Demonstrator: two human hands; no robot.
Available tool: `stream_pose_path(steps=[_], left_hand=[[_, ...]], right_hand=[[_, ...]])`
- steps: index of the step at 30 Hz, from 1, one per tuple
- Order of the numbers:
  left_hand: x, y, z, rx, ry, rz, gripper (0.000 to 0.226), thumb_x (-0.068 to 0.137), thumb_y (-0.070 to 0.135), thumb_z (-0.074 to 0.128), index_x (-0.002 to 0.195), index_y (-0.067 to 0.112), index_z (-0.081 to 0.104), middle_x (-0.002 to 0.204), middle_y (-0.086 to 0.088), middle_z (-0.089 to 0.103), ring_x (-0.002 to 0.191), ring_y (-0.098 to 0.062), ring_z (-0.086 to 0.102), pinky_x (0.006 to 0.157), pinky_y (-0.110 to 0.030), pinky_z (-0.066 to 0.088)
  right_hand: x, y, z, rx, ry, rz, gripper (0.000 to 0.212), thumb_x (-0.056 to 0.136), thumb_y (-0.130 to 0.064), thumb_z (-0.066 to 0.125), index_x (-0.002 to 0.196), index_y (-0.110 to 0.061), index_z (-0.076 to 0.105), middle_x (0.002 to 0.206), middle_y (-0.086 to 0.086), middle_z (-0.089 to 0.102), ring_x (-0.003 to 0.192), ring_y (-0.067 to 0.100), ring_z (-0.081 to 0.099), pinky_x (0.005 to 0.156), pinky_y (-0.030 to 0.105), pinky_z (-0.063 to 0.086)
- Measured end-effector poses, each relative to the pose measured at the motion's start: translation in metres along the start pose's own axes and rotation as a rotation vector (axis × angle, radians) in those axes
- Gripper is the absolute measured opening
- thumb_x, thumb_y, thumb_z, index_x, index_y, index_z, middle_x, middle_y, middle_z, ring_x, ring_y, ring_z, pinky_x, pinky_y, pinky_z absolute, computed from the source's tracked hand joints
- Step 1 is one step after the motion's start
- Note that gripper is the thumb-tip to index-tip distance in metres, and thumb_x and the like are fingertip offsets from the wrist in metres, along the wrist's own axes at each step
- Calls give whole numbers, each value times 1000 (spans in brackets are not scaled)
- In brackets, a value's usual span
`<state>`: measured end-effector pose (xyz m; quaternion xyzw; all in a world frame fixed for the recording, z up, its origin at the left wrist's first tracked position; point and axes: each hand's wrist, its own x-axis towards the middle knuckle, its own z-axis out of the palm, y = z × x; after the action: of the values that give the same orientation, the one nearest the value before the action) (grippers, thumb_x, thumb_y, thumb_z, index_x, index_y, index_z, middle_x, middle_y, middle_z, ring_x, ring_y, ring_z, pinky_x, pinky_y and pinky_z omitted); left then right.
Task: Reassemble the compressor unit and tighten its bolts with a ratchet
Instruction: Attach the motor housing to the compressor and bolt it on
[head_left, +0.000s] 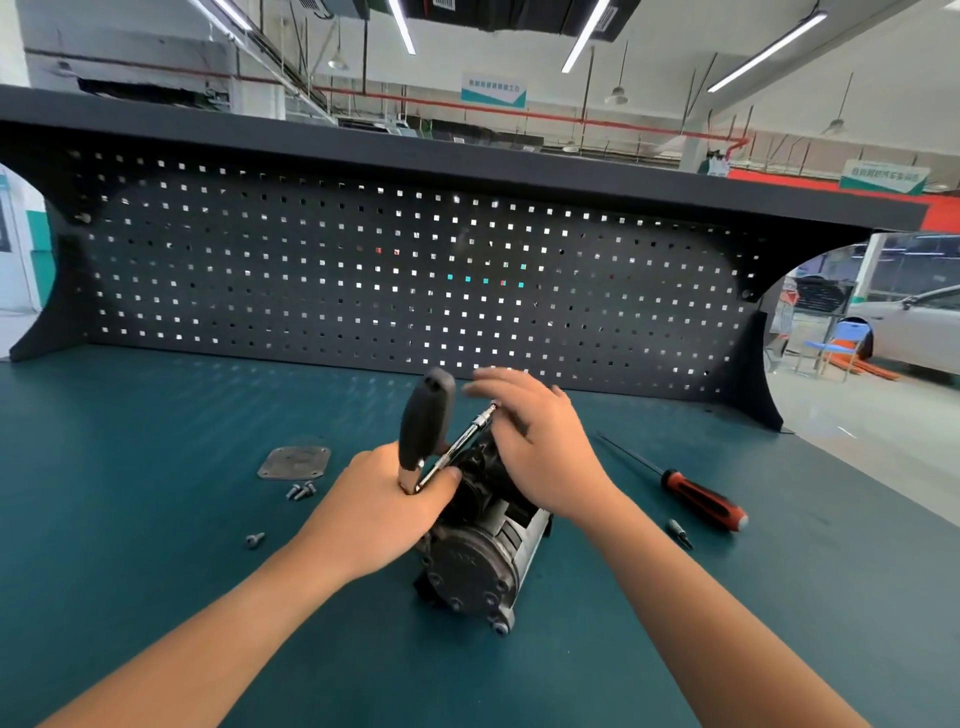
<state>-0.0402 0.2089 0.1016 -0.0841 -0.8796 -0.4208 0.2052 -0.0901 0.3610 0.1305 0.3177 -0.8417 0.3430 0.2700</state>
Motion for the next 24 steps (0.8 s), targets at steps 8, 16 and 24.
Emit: stream_pose_path(steps=[8,16,24], left_hand=[[0,3,-2,551,92,246,37,84,46,41,116,30,52,83,1,69,81,-26,63,63,-33,42],[-1,18,-3,-854,-85,-434,40,94,48,38,95,21,67,47,-4,52,32,-13,38,37,-15,34],[-1,19,-2,-851,-88,-451,31,94,40,43,105,17,61,48,-7,54,32,-14,37,35,-18,33]], right_hand=[[23,-3,-9,-240,-568,-34,38,94,-14,34,119,-22,60,127,-4,57,118,18,48,108,45,23],[16,-10,-3,-286,-407,-30,29,94,-24,38,92,-20,66,90,-10,53,92,17,52,109,49,11],[-2,-4,-3,-30,-27,133,36,89,-34,53,123,-21,58,138,-10,47,130,6,37,113,45,16]])
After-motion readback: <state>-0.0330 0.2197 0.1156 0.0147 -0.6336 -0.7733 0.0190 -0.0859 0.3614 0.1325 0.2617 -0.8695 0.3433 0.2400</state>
